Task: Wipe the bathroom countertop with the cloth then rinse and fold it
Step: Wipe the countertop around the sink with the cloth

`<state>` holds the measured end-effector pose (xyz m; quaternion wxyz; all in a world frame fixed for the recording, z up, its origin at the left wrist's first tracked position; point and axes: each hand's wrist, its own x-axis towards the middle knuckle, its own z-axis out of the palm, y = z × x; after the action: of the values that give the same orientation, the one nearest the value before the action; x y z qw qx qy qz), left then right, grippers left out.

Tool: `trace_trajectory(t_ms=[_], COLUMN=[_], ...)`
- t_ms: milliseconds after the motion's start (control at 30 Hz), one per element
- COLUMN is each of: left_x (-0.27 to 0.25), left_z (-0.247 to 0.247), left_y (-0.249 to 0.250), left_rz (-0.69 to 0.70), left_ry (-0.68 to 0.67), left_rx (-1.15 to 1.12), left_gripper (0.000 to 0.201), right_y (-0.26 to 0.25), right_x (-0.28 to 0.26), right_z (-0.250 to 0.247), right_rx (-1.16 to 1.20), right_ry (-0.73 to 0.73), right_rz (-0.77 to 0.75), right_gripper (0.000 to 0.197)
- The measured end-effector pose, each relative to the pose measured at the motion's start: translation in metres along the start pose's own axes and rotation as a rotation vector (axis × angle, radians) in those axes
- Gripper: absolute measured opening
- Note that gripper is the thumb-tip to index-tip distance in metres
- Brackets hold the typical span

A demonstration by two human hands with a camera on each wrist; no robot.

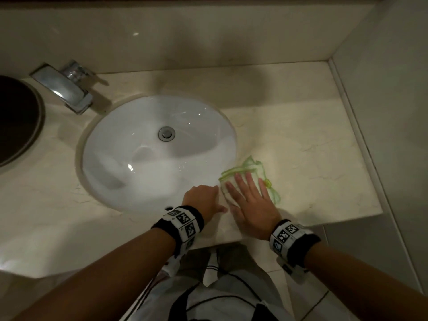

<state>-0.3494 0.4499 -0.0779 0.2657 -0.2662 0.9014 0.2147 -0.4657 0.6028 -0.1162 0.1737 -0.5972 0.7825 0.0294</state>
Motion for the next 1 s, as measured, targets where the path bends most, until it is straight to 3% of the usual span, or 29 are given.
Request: trace_trajectory(t_ms=[233, 367, 467, 533, 700, 833, 1000], left_x=[0.0, -0.003, 0.0, 0.004, 0.017, 0.035, 0.042], left_z=[-0.003, -0.008, -0.013, -0.017, -0.017, -0.014, -0.012], left_y=[0.006, 0.01, 0.013, 0.02, 0.056, 0.078, 0.091], left_rz=[-0.07, -0.114, -0.148, -0.17, -0.073, -0.022, -0.059], left_ry=[-0.056, -0.086, -0.109, -0.081, 0.125, 0.08, -0.023], left_rx=[0.039, -0.01, -0.034, -0.054, -0.153, -0.087, 0.018], left_gripper=[0.059, 0.068, 0.06, 0.057, 0.08, 0.083, 0.087], right_y=[0.028, 0.048, 0.058, 0.062, 0.077, 0.131, 0.199], right_x=[0.021, 0.061, 0.083, 0.087, 0.084, 0.063, 0.036], right_z=[-0.004, -0.022, -0.034, -0.034, -0.032, -0.036, -0.041], right_rx=[0.003, 0.037, 0.064, 0.049, 0.044, 0.041, 0.063], right_ry=[0.06, 0.126, 0.149, 0.148, 0.128, 0.17, 0.159], right_rz=[-0.113, -0.027, 0.012, 0.007, 0.009, 0.104, 0.298], right_gripper=[0.057, 0.058, 0.059, 0.06, 0.062, 0.061, 0.065])
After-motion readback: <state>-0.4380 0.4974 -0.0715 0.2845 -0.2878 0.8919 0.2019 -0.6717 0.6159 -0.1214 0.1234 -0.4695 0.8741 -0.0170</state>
